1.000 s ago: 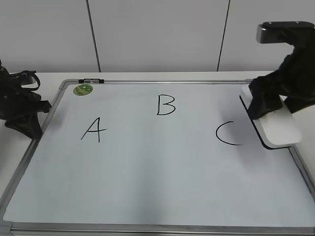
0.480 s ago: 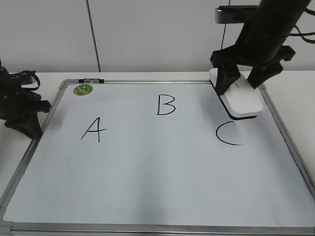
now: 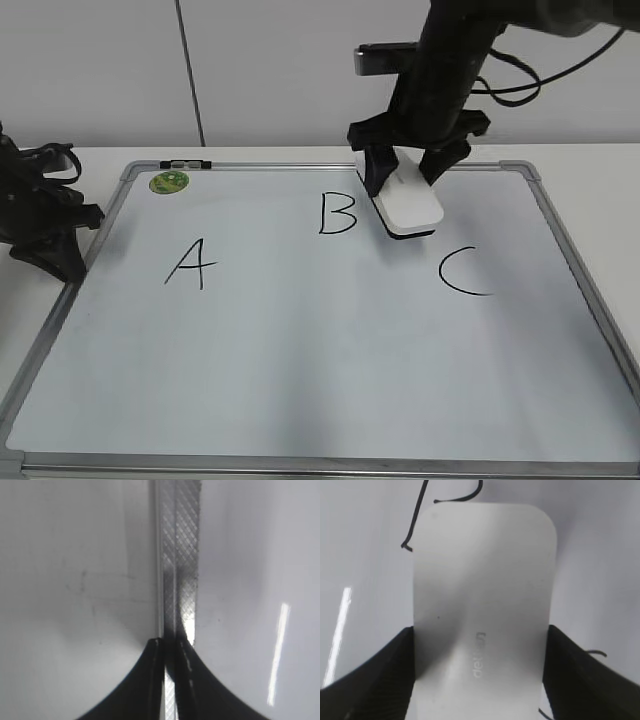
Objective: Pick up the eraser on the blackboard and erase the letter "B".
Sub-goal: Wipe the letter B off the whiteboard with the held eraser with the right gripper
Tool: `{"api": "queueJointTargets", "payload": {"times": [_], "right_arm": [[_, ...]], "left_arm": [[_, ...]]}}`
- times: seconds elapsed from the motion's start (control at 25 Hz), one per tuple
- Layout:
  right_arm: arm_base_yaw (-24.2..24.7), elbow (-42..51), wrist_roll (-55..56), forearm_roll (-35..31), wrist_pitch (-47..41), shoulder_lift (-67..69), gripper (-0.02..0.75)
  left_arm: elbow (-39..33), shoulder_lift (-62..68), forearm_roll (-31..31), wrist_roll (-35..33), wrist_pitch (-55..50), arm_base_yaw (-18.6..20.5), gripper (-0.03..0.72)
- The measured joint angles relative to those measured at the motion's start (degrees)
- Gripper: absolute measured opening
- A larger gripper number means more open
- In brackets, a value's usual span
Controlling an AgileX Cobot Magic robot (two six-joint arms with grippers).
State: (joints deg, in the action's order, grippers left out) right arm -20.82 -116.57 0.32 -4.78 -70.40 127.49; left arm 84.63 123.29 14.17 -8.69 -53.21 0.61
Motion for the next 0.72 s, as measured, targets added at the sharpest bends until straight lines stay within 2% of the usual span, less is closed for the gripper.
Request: {"api": "queueJointTargets", "payload": {"times": [0.4,0.72], "right_arm": [[-0.12,-14.44,0.85,2.97,-0.12,12.77,0.541],[-0.12,-19.15,1.54,3.85,-0.16,18.01,0.541]], "left_arm": [[0.0,0.0,0.0,0.0,-0.1,0.0,0.02],[0.0,0.0,0.0,0.0,-0.1,0.0,0.02]]}}
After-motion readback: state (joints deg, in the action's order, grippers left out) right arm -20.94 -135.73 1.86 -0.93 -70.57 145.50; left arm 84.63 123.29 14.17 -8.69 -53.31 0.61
